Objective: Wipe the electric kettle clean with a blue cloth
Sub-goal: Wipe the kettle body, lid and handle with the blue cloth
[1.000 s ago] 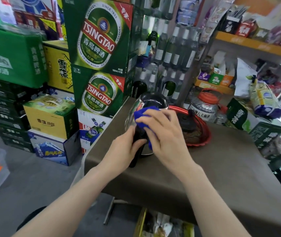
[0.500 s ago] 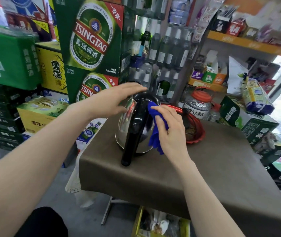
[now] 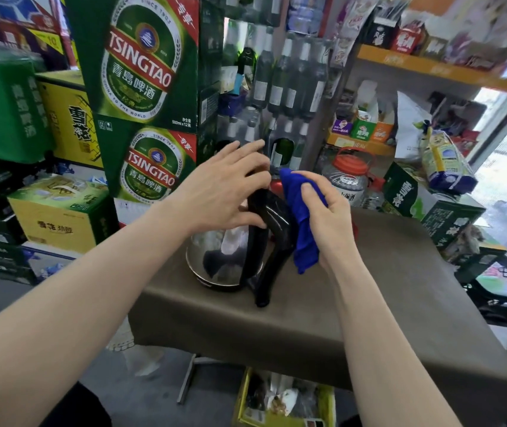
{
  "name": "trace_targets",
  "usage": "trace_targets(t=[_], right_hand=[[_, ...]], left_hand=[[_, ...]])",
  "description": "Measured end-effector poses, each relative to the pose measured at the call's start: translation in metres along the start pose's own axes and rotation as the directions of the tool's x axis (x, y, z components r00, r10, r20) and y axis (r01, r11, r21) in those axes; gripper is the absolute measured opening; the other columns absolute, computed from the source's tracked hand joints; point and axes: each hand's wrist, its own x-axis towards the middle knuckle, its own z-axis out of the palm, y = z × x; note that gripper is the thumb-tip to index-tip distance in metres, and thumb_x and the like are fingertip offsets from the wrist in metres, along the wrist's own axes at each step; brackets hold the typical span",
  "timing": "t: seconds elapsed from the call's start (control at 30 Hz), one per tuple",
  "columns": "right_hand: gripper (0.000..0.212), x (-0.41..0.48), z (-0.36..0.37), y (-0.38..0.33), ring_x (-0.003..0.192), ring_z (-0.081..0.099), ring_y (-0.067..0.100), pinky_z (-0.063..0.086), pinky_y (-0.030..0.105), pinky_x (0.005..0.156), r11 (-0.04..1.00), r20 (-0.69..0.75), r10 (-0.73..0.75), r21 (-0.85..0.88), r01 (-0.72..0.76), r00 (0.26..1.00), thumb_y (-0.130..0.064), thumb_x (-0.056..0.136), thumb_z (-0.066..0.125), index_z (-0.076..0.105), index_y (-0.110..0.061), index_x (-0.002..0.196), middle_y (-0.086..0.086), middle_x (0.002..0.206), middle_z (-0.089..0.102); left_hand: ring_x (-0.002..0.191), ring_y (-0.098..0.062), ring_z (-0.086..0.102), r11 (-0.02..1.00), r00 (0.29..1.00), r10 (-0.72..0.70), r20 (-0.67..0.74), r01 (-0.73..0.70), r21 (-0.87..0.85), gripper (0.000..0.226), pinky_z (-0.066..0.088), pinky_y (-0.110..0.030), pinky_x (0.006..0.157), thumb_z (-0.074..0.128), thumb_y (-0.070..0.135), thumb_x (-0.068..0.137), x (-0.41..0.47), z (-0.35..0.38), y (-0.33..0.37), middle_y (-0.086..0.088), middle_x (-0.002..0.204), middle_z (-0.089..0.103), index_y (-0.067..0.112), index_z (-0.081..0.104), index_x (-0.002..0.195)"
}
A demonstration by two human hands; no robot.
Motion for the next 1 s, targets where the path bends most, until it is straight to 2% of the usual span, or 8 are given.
trace_targets(t=[0.13,0.23,0.37,0.5,0.63,0.73,0.87,1.0], right_hand=[[0.026,-0.011,-0.006,0.010,0.106,0.066,0.011,0.051,0.031,0.097,0.999,-0.018,-0.033,-0.035,0.032,0.999,-0.015,0.100,0.050,0.071,-0.022,0.112,-0.005,0.110,0.073],[0.032,-0.037,-0.004,0.049,0.093,0.066,0.013,0.049,0.034,0.090,0.962,0.016,0.228,0.148,-0.228,0.973,-0.011,0.102,0.048,0.075,-0.028,0.096,-0.004,0.096,0.075],[0.034,-0.065,-0.002,0.091,0.093,0.064,0.018,0.049,0.032,0.084,0.879,-0.001,0.448,0.181,-0.441,0.894,-0.010,0.102,0.049,0.074,-0.030,0.089,-0.008,0.086,0.075],[0.027,-0.029,-0.010,0.075,0.113,0.063,0.016,0.048,0.031,0.100,0.974,-0.212,0.217,0.107,-0.198,0.953,-0.018,0.103,0.047,0.068,-0.028,0.116,-0.004,0.115,0.071],[0.031,0.004,0.002,0.056,0.119,0.050,0.006,0.032,0.009,0.103,0.986,-0.281,-0.098,-0.156,0.055,0.955,-0.018,0.105,0.044,0.059,-0.015,0.131,-0.001,0.130,0.059],[0.035,-0.021,0.024,0.091,0.120,0.050,0.017,0.030,0.010,0.098,0.969,-0.353,-0.007,-0.234,-0.082,0.936,-0.015,0.105,0.041,0.052,-0.006,0.138,0.011,0.131,0.057],[0.035,-0.064,0.027,0.123,0.121,0.054,0.025,0.031,0.019,0.089,0.887,-0.203,0.326,-0.272,-0.373,0.924,-0.021,0.105,0.043,0.049,-0.011,0.138,0.010,0.132,0.056],[0.029,-0.067,0.019,0.084,0.107,0.059,0.019,0.036,0.018,0.083,0.909,-0.293,0.161,-0.329,-0.257,0.942,-0.028,0.099,0.056,0.050,-0.015,0.125,0.000,0.119,0.060]], left_hand=[[0.111,-0.028,0.056,0.993,0.998,-0.058,0.013,0.059,-0.098,0.062,0.051,-0.043,0.087,0.058,0.067,0.077,0.007,0.006,0.009,-0.005,0.114,0.058,0.014,0.049,0.108],[0.105,-0.026,0.056,0.995,0.996,-0.084,-0.027,0.082,-0.062,0.063,0.052,-0.042,0.081,0.057,0.068,0.075,0.009,0.011,0.010,-0.004,0.111,0.058,0.015,0.049,0.107],[0.106,-0.027,0.056,0.986,0.985,-0.165,-0.055,0.167,0.027,0.062,0.048,-0.042,0.081,0.058,0.069,0.074,0.017,0.018,0.020,-0.002,0.112,0.058,0.019,0.048,0.108],[0.107,-0.031,0.053,0.919,0.924,-0.378,-0.056,0.382,0.100,0.065,0.044,-0.047,0.081,0.062,0.071,0.071,0.031,0.027,0.030,-0.002,0.113,0.058,0.021,0.049,0.110],[0.105,-0.034,0.051,0.854,0.861,-0.506,-0.052,0.509,0.111,0.068,0.041,-0.048,0.081,0.067,0.070,0.066,0.043,0.029,0.034,-0.004,0.111,0.058,0.019,0.052,0.109],[0.110,-0.031,0.049,0.877,0.877,-0.480,-0.013,0.479,-0.045,0.066,0.041,-0.046,0.090,0.064,0.069,0.067,0.037,0.027,0.022,-0.004,0.118,0.056,0.022,0.056,0.114],[0.128,-0.023,0.044,0.805,0.854,-0.518,0.043,0.504,-0.313,0.084,0.038,-0.045,0.107,0.060,0.075,0.069,0.007,0.021,-0.007,-0.002,0.138,0.049,0.026,0.047,0.135],[0.125,-0.008,0.045,0.649,0.814,-0.532,0.232,0.568,-0.505,0.092,0.035,-0.022,0.102,0.071,0.061,0.072,-0.014,0.013,-0.016,0.003,0.144,0.047,0.026,0.032,0.147]])
